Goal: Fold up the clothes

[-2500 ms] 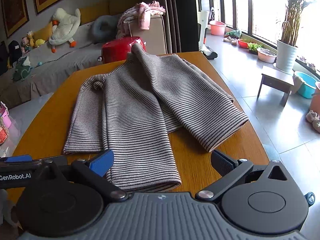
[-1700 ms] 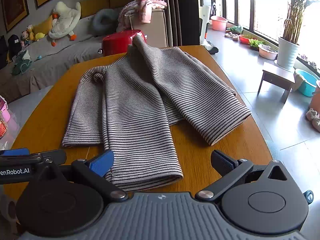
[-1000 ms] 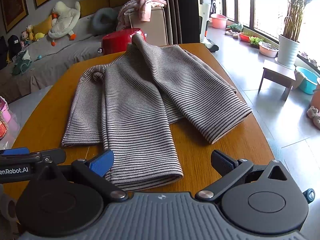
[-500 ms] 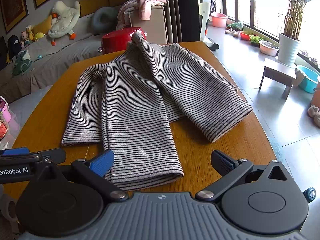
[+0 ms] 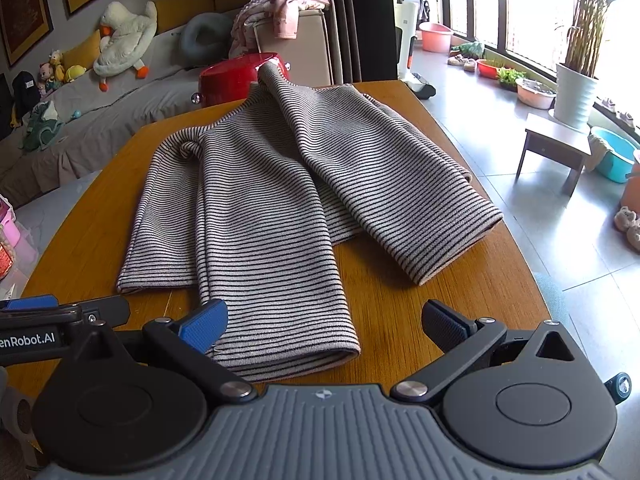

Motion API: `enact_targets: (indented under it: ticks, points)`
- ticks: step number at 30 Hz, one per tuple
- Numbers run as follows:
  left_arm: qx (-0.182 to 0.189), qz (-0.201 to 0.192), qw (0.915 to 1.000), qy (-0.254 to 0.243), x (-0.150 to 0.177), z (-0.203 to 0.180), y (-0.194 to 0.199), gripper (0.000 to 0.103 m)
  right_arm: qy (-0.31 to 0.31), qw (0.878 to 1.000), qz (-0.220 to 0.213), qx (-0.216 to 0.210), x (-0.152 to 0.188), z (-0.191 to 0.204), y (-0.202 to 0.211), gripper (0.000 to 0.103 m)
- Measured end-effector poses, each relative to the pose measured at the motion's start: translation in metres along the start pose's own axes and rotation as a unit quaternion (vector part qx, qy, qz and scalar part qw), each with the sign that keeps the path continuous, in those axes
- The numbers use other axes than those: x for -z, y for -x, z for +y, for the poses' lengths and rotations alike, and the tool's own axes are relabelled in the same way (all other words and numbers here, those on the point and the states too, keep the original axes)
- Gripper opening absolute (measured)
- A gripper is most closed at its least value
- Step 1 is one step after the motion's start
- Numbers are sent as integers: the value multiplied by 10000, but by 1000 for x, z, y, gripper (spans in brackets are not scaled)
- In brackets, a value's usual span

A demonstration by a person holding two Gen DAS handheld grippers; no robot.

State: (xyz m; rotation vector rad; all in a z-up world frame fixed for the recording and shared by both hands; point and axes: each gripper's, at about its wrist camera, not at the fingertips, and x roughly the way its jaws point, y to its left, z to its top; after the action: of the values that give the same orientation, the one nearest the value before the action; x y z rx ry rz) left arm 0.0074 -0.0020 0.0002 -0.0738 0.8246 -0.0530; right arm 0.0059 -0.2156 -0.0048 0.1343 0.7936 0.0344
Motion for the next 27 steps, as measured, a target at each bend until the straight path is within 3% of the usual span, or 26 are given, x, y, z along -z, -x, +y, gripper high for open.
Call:
enact_targets:
  ticks: [4, 10, 13, 17, 19, 23, 27]
  points:
    - [21, -12, 10000, -33, -6, 0, -8, 103, -96, 10000, 7, 4, -9, -9, -8, 103]
    - [344, -133, 9987, -353, -31, -9, -31, 103, -512, 9979, 59, -404, -32, -28, -30, 103]
    - [592, -160, 9972, -430, -48, -11, -49, 103, -715, 9953, -111, -641, -49, -36, -41, 103]
    - [944, -35, 9952, -250, -72, -8, -79, 103, -717, 9951, -382, -561, -78, -39, -61, 103]
    - [1099, 77, 9938, -156, -83, -7, -92, 103, -562, 9957, -551, -481, -92, -36, -74, 103]
    - [1173, -73, 9928, -230, -99, -6, -108, 103, -271, 9950, -830, -493, -118, -29, -103, 103]
    - [1191, -64, 9926, -218, -106, -1, -125, 103, -570, 9938, -588, -747, -132, -31, -139, 103]
